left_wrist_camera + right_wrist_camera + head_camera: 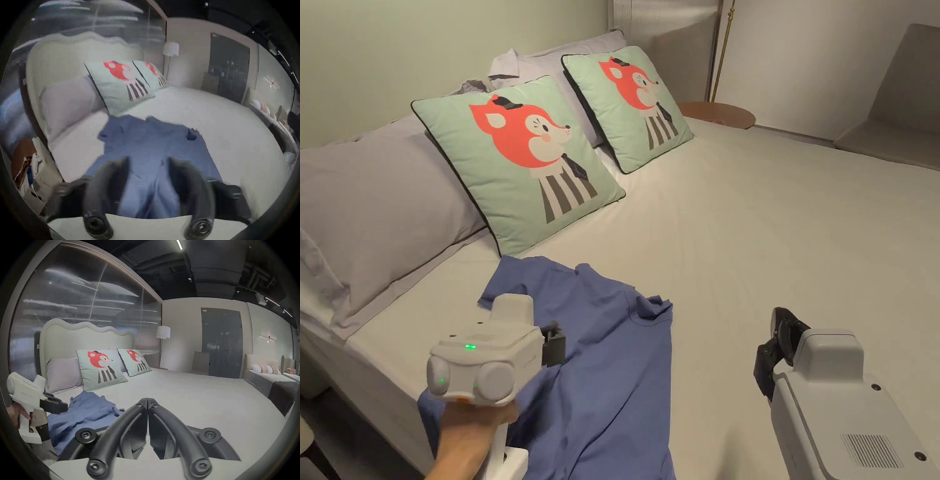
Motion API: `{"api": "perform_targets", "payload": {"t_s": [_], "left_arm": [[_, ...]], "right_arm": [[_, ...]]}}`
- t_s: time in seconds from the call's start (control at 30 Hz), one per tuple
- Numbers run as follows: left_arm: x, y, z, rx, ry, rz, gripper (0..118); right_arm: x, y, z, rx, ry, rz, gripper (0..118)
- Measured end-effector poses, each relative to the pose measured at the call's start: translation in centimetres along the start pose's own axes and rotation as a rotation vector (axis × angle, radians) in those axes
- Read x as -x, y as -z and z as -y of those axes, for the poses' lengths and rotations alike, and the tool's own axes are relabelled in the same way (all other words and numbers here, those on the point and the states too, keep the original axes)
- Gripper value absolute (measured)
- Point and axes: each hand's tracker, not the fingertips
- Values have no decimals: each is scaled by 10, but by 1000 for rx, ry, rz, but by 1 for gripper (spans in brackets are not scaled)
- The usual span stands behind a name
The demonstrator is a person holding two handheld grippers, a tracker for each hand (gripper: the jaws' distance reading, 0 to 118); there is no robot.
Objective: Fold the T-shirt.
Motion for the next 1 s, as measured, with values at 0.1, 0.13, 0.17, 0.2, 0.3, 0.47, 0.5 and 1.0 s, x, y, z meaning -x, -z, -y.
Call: {"api": "perform_targets", "payload": {"t_s": [0.1, 0.13, 0.17, 0.2, 0.3, 0.47, 0.5, 1.0], "left_arm": [[-8, 32, -1, 135, -34, 25, 98], [-11, 40, 0, 154, -41, 27, 100], [-14, 48, 1, 187, -38, 26, 99], [-19, 55, 4, 217, -14, 13, 99], [-29, 70, 16, 271, 14, 1, 96], [-40, 74, 33, 250, 40, -27, 56], [-44, 67, 34, 256, 63, -32, 34], [-89, -58, -50, -107, 144, 157, 5]], "right_arm": [[-10, 0, 4, 11, 7, 26, 1], [-13, 0, 5, 15, 8, 35, 1], [-16, 0, 7, 16, 9, 40, 1], [-19, -1, 8, 20, 10, 47, 1], [-27, -2, 11, 32, 8, 61, 1], [-40, -7, 11, 44, 8, 85, 1], [-42, -8, 12, 43, 11, 90, 1], [-81, -41, 3, -14, 63, 148, 1]]}}
